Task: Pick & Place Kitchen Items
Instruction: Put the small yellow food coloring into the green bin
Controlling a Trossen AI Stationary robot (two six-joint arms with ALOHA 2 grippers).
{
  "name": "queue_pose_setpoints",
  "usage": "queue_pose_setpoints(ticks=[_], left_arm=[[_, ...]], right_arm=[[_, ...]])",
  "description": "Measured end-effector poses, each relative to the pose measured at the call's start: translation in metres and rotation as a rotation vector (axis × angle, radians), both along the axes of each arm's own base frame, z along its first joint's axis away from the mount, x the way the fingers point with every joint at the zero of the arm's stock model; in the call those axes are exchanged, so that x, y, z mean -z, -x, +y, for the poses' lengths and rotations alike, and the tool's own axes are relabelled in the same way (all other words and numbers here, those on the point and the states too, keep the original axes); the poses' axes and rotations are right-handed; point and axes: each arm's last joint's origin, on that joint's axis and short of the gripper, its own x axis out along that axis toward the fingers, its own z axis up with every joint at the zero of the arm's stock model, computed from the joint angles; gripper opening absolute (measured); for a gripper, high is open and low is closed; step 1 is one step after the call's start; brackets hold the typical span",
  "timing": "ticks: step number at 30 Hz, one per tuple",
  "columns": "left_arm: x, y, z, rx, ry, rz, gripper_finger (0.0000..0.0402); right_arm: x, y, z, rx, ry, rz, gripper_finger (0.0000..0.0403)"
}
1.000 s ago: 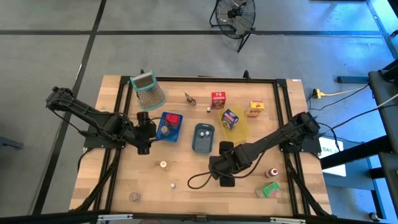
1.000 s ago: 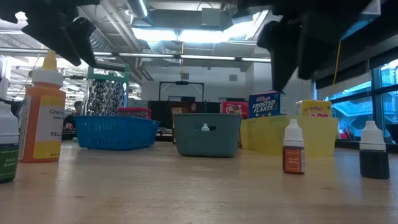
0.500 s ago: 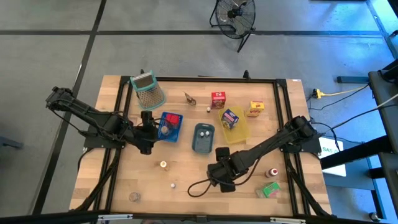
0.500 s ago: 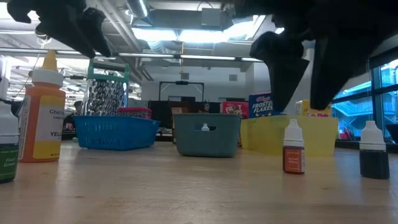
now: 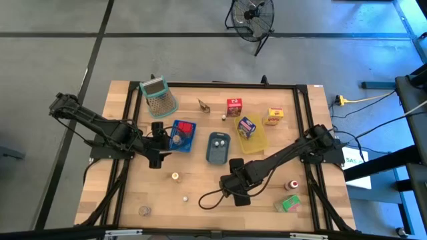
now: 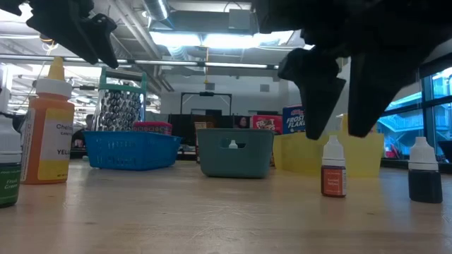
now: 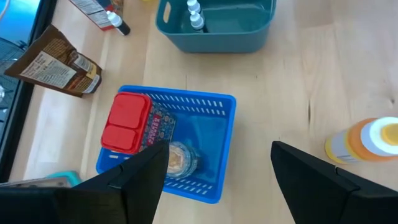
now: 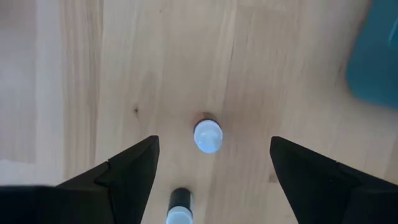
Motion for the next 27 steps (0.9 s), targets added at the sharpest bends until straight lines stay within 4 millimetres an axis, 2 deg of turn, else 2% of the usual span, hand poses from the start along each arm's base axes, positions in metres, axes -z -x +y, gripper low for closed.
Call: queue_pose_setpoints(ticks=[10, 27], left_arm=[[0.000, 0.000, 0.000, 0.009, -0.005, 0.003, 0.0279], [-0.002, -0.003, -0.001, 0.063, -0.032, -0.025, 0.0279]], right_arm=[[0.022, 0.001, -0.005, 0.025, -0.079, -0.009, 0.0308], [0.031, 0.002, -0.011, 0.011, -0.077, -0.003, 0.0308]])
